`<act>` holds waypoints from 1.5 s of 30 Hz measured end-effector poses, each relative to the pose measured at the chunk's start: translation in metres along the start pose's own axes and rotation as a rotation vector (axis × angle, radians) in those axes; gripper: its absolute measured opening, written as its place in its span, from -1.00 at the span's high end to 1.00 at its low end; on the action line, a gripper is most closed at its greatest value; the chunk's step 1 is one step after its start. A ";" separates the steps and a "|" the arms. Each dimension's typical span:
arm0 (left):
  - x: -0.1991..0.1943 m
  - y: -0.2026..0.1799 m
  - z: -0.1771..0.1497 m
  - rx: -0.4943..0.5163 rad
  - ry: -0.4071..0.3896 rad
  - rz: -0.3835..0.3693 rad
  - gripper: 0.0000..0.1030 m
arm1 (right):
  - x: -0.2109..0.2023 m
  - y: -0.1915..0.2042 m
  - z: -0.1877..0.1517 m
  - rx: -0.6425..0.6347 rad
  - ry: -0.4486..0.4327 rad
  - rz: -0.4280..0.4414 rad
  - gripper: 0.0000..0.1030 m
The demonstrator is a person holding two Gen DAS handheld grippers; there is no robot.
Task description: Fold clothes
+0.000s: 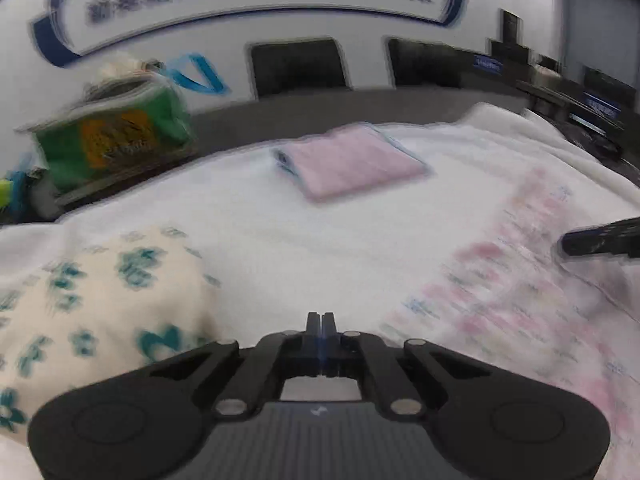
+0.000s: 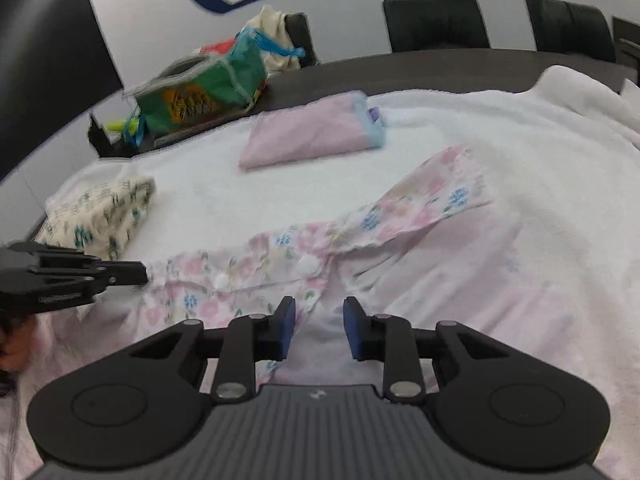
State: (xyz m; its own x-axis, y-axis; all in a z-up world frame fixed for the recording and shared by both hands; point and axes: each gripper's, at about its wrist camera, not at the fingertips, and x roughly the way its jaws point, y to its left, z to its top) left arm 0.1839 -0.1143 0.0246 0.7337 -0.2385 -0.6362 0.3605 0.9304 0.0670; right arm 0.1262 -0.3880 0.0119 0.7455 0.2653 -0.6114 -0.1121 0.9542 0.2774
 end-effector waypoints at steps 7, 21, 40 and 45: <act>-0.008 0.019 -0.002 -0.163 0.117 -0.286 -0.15 | 0.010 -0.065 0.039 0.111 -0.033 -0.121 0.03; -0.006 -0.019 0.007 0.051 -0.163 0.105 1.00 | 0.029 -0.040 0.036 -0.029 -0.069 -0.297 0.96; -0.199 -0.040 -0.143 -0.086 -0.088 -0.380 -0.06 | -0.179 0.020 -0.086 -0.153 -0.204 -0.221 -0.32; -0.199 -0.085 -0.171 -0.047 -0.046 -0.447 -0.01 | -0.183 0.026 -0.144 -0.099 -0.132 -0.114 0.14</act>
State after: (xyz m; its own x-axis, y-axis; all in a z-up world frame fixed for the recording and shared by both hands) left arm -0.0915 -0.0978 0.0139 0.5372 -0.6312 -0.5595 0.6220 0.7445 -0.2426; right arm -0.1080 -0.3917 0.0246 0.8359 0.1406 -0.5306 -0.0811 0.9877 0.1339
